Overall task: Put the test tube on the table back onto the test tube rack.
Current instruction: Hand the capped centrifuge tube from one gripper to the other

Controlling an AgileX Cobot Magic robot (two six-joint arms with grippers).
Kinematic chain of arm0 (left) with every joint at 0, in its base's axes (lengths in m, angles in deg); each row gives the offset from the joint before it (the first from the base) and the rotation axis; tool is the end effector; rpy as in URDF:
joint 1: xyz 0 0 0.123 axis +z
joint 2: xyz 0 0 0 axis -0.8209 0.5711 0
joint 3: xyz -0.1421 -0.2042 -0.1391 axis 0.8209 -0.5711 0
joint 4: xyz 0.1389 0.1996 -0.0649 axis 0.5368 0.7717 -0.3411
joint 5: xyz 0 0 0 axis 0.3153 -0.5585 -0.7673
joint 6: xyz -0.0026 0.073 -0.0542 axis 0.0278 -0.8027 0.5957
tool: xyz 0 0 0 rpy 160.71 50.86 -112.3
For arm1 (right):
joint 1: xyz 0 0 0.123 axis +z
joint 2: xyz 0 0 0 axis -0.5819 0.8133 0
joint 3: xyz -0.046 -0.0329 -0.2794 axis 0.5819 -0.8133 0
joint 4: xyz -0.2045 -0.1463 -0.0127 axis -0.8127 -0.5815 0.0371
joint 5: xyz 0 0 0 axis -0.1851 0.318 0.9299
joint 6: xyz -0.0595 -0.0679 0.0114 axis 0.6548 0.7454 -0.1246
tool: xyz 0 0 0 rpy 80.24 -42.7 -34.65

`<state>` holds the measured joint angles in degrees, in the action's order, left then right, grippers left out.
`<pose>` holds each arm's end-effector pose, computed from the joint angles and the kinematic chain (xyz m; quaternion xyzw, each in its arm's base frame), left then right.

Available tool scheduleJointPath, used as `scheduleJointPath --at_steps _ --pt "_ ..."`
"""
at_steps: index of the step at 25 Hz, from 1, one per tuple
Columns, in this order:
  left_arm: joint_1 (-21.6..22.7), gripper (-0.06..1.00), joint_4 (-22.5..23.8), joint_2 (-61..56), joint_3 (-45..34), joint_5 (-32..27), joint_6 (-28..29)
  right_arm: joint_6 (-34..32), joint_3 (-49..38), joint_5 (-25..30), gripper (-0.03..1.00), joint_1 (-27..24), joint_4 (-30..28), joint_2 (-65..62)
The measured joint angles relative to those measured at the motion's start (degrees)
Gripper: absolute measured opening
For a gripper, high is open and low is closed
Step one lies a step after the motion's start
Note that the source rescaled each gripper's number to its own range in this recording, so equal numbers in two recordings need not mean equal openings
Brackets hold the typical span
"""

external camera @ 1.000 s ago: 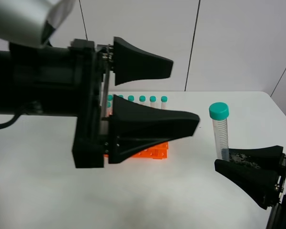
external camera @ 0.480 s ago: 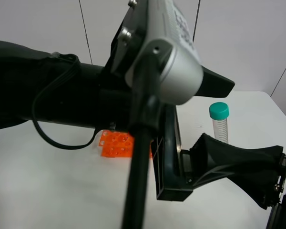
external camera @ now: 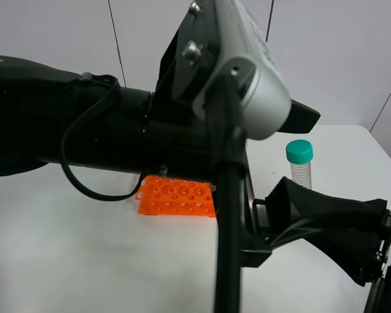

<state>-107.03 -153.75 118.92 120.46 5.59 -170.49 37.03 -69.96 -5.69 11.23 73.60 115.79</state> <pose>0.1617 -0.2799 0.3319 0.5384 0.5552 -0.3947 0.4961 0.0757 0.0824 0.2575 -0.3794 0.7037 0.1980 0.5672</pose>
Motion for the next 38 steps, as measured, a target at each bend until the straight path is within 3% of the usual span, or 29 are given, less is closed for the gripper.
scheduleJointPath --at_steps 3,8,10,14,24,29,38 --pt "0.0 0.75 0.0 0.0 0.0 0.0 0.0 0.0 0.0 0.0 0.03 0.0 0.0 0.0" --pt "0.0 0.29 -0.1 0.0 0.0 0.8 0.0 0.2 0.0 0.0 0.03 0.0 -0.2 0.0" --pt "0.0 0.2 -0.2 0.0 0.1 1.2 0.0 0.2 -0.1 0.0 0.03 0.0 -0.3 0.0" --pt "0.0 0.14 -0.2 0.0 0.1 1.2 0.0 0.4 -0.1 0.0 0.03 0.0 -0.4 0.0" --pt "0.0 0.13 -0.6 0.0 0.1 0.9 0.0 0.4 -0.1 -2.6 0.03 0.0 0.9 0.0" --pt "0.0 0.0 -0.6 0.0 0.1 0.9 0.0 0.4 -0.1 -2.8 0.03 0.0 1.3 0.0" --pt "0.0 0.0 -0.6 0.0 0.1 0.8 0.1 0.6 -0.1 -2.8 0.03 0.0 1.3 0.0"
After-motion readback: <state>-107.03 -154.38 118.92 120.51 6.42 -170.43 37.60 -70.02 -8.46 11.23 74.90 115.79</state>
